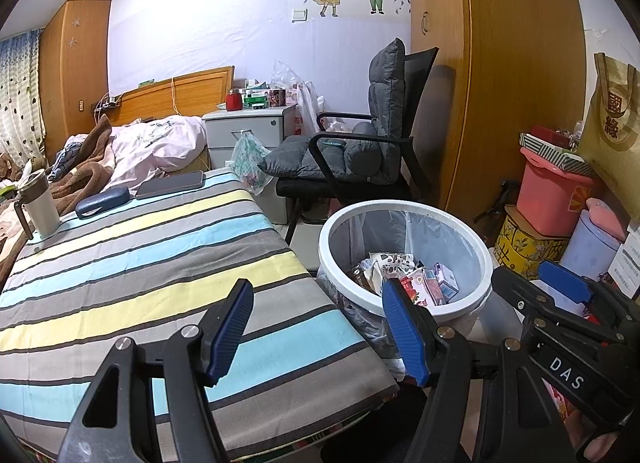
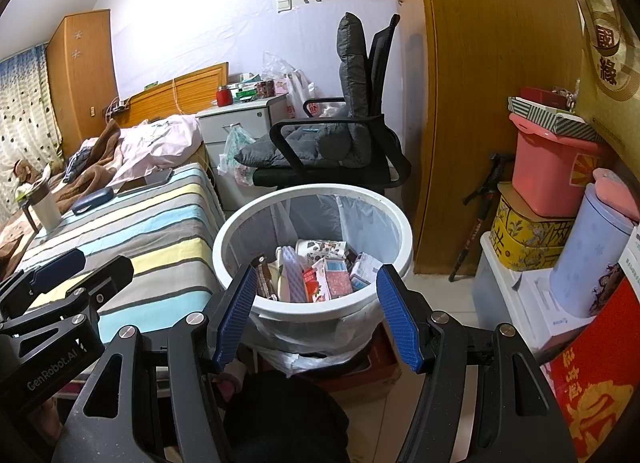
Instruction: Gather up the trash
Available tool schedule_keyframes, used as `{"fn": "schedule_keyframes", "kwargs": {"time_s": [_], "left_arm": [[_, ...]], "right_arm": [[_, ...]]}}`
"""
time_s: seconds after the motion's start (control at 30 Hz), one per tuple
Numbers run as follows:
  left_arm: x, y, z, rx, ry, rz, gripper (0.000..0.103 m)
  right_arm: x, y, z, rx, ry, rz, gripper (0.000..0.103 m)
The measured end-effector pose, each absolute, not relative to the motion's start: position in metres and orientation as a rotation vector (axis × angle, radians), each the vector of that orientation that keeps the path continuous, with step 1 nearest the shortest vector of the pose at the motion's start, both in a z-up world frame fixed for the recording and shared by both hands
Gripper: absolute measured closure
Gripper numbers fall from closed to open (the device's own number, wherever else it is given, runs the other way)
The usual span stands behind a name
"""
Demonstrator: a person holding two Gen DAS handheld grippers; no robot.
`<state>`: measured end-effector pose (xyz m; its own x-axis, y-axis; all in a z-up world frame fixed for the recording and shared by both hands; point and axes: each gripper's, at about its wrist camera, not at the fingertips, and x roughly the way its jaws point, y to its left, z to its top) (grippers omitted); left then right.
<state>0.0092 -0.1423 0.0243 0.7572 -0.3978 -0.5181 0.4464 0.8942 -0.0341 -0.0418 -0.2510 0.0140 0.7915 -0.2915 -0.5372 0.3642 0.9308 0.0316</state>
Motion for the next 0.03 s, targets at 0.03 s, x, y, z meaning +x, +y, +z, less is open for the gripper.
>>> {"fn": "schedule_keyframes", "kwargs": {"time_s": [0.03], "left_arm": [[0.0093, -0.1422, 0.0243, 0.094, 0.543, -0.461, 0.034]], "right_arm": [[-0.0419, -0.2503, 0.0139, 0.136, 0.554, -0.354, 0.039]]}}
